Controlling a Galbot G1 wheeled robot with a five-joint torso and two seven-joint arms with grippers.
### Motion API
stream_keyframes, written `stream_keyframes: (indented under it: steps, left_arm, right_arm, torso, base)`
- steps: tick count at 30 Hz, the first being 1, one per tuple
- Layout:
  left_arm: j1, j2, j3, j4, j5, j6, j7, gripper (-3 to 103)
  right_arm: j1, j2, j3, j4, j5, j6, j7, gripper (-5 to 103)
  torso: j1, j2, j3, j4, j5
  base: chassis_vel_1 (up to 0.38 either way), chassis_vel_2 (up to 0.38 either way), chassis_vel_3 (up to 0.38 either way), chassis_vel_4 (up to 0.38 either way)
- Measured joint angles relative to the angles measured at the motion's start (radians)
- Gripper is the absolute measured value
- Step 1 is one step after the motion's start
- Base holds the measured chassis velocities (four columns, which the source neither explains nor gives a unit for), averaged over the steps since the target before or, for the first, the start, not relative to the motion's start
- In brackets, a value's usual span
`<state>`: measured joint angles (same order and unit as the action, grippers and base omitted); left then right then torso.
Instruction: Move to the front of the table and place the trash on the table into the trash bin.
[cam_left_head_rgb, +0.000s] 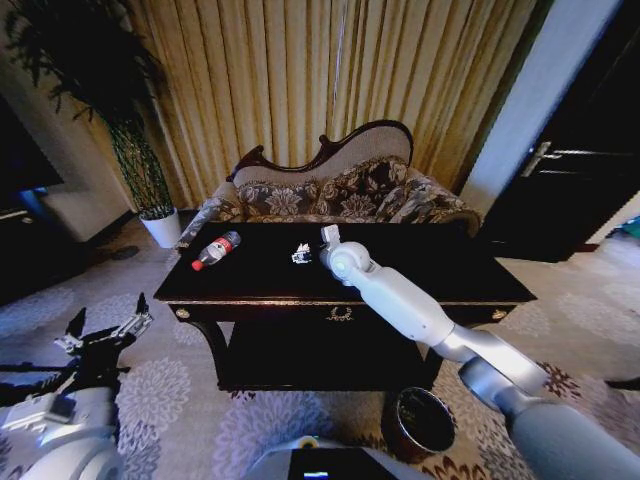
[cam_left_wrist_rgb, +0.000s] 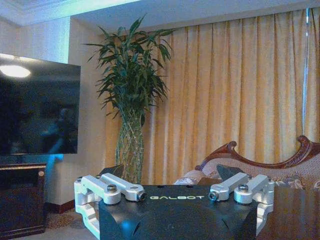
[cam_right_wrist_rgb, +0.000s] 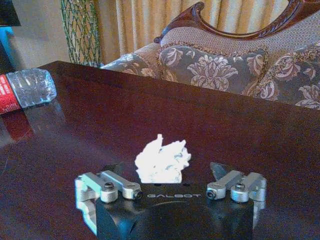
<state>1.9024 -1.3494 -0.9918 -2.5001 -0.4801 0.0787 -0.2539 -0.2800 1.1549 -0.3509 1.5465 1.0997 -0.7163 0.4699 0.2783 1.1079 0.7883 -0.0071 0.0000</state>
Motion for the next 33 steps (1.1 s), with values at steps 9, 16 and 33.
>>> stream_keyframes:
  steps: [9,16,33]
  left_arm:
    - [-0.001,-0.001,0.003,0.000,-0.001,0.001,-0.001,100]
    - [-0.002,-0.004,0.004,0.000,-0.001,0.001,-0.001,100]
    - [-0.001,-0.002,0.004,0.000,-0.001,0.000,-0.001,100]
  right_arm:
    - [-0.003,-0.009,0.002,0.006,-0.010,0.001,0.000,71]
    - [-0.005,-0.020,0.002,0.005,-0.029,0.001,-0.006,44]
    - [-0.026,-0.062,0.054,0.052,-0.030,0.017,-0.029,0]
  torso:
    - [0.000,0.000,0.000,-0.0001,0.0000]
    - [0.000,0.000,0.000,0.0000,0.0000]
    - [0.000,0.000,0.000,0.0001,0.0000]
  base:
    - [0.000,0.000,0.000,0.000]
    - [0.000,0.000,0.000,0.000]
    - [0.000,0.000,0.000,0.000]
